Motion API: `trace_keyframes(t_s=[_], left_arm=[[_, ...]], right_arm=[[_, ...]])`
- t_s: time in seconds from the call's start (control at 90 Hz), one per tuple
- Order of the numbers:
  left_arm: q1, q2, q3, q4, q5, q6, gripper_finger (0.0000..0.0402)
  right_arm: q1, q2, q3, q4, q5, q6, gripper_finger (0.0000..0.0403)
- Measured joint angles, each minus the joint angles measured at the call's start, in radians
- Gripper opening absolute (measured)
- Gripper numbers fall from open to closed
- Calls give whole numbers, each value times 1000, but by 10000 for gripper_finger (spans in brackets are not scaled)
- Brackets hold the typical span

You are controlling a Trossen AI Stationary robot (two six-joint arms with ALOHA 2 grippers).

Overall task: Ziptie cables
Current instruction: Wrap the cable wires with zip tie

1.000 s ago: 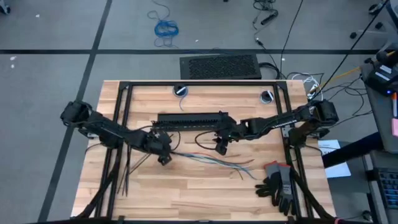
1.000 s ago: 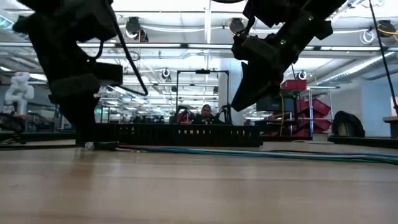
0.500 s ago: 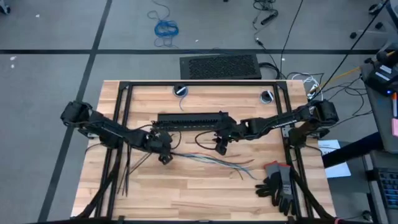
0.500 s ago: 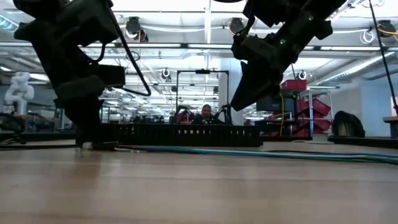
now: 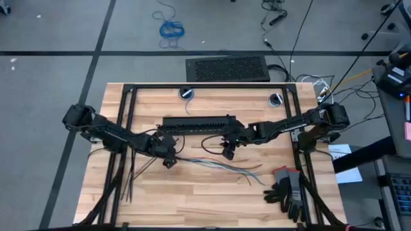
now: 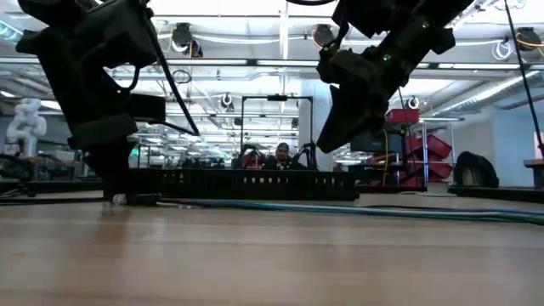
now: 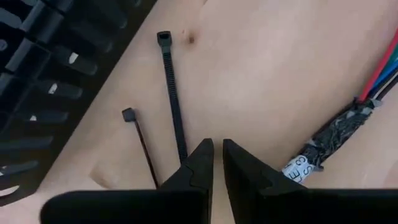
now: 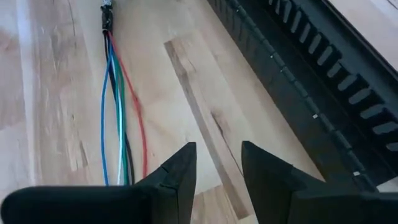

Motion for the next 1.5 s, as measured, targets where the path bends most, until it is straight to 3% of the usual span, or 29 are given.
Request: trace_keyframes(t_s=[0.144, 0.589, 1.278, 1.5], left_arm=[[0, -49, 7, -148, -68, -79, 36], [45, -20, 3, -76, -113, -31, 36], [87, 106, 9, -21, -34, 40, 35], [77, 106, 6, 4, -8, 68, 4]], right_arm=[[4, 0, 0, 52, 0, -25, 118], [7, 0, 0, 81, -2, -53, 118], [27, 0, 0, 80, -31, -60, 118], [27, 0, 0, 77, -31, -56, 118]])
